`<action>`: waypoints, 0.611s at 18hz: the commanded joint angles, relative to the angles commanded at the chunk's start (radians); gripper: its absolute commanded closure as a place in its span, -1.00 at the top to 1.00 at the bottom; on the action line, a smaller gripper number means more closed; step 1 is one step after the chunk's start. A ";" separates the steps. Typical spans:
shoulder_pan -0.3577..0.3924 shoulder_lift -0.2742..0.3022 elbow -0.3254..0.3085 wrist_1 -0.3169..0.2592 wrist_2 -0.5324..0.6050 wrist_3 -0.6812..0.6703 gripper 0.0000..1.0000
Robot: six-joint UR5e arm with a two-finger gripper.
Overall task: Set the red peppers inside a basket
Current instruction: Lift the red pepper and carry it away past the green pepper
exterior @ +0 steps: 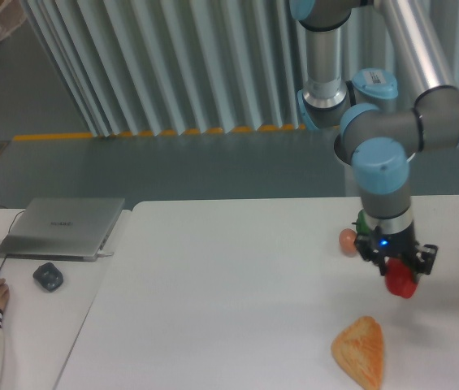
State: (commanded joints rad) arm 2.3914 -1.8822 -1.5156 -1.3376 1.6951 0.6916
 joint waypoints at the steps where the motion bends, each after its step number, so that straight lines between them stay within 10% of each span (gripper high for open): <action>1: 0.008 0.002 0.005 0.000 -0.003 0.020 -0.33; 11: 0.152 0.020 0.020 0.011 -0.008 0.359 -0.33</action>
State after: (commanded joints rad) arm 2.5432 -1.8623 -1.4956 -1.3269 1.6874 1.0505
